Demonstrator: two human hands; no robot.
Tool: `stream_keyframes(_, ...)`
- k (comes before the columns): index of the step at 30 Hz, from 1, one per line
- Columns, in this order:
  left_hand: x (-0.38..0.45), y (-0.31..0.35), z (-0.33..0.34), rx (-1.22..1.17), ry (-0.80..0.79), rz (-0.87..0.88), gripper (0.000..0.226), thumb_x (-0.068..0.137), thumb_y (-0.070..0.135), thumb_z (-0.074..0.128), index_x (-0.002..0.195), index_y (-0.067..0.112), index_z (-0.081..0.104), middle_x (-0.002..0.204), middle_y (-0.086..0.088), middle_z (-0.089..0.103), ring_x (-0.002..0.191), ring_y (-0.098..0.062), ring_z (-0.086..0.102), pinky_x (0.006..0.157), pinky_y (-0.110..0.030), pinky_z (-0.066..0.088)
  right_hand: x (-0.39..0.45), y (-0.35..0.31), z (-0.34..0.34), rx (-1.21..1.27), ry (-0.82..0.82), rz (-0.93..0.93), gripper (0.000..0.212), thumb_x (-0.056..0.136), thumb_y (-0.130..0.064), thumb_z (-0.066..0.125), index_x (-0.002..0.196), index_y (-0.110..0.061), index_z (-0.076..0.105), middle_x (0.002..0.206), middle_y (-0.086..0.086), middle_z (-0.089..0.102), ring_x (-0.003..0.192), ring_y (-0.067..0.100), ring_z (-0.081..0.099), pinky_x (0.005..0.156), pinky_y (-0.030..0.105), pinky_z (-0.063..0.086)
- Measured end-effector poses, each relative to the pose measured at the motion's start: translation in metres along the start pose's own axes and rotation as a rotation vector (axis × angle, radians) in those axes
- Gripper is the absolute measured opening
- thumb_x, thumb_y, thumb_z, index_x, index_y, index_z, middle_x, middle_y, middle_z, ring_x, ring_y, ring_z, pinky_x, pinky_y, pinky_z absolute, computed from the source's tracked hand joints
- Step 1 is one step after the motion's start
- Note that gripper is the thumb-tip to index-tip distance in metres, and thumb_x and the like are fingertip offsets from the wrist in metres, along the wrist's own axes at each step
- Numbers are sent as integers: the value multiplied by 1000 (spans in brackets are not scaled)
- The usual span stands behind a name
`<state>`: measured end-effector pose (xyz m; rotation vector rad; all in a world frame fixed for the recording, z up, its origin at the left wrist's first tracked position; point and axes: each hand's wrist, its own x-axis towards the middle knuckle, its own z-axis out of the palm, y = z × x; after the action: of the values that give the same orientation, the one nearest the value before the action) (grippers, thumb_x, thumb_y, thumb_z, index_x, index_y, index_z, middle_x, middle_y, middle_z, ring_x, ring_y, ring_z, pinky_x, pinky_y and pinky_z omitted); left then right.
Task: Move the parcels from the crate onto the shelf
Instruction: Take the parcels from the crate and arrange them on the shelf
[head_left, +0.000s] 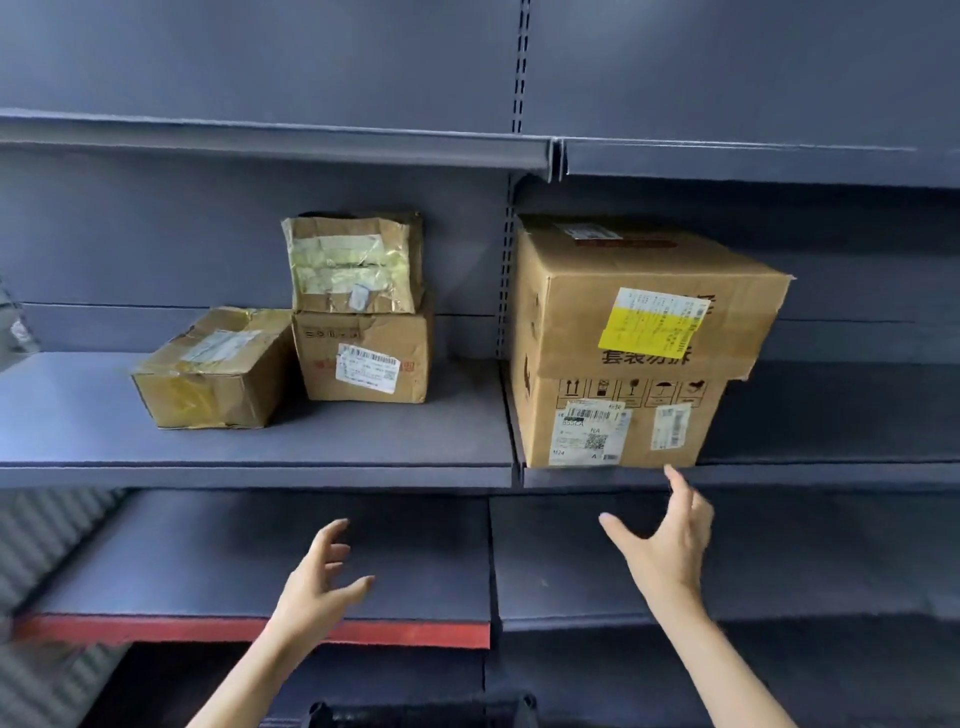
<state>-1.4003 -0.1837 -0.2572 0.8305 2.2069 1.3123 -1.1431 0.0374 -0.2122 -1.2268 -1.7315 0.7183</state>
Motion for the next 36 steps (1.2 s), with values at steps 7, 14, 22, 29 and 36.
stream_keyframes(7, -23, -98, -63, 35, -99, -190, 75, 72, 10, 76, 135, 26, 39, 119, -14, 57, 105, -29, 57, 84, -40, 49, -104, 5, 65, -190, -132, 132, 82, 65, -19, 81, 135, -14, 39, 130, 18, 38, 120, 32, 34, 92, 39, 35)
stream_keyframes(14, -57, -149, -79, 61, -178, -333, 80, 68, 17, 78, 137, 21, 37, 121, -11, 53, 108, -27, 55, 83, -34, 44, -184, 31, 97, -248, -343, 241, 83, 65, -18, 80, 136, -14, 38, 125, 14, 37, 118, 29, 38, 99, 36, 31)
stream_keyframes(22, -83, -206, -50, 140, -224, -513, 73, 76, 8, 73, 138, 12, 35, 128, -17, 51, 109, -25, 50, 92, -33, 40, -246, 76, 142, -244, -655, 344, 81, 70, -16, 77, 138, -11, 35, 134, 14, 30, 126, 27, 35, 95, 12, 29)
stream_keyframes(29, -80, -304, 23, 154, -289, -641, 64, 76, 14, 68, 134, 14, 39, 111, -3, 51, 107, -21, 50, 87, -26, 38, -289, 157, 215, -258, -824, 380, 80, 71, -25, 77, 138, -19, 34, 132, 7, 38, 126, 26, 38, 104, 40, 35)
stream_keyframes(36, -44, -481, 149, 159, -302, -722, 76, 74, 12, 68, 140, 13, 31, 133, -9, 45, 124, -25, 45, 106, -35, 36, -338, 312, 315, -238, -867, 483, 78, 74, -25, 75, 138, -30, 30, 142, -1, 30, 131, 17, 33, 104, 32, 30)
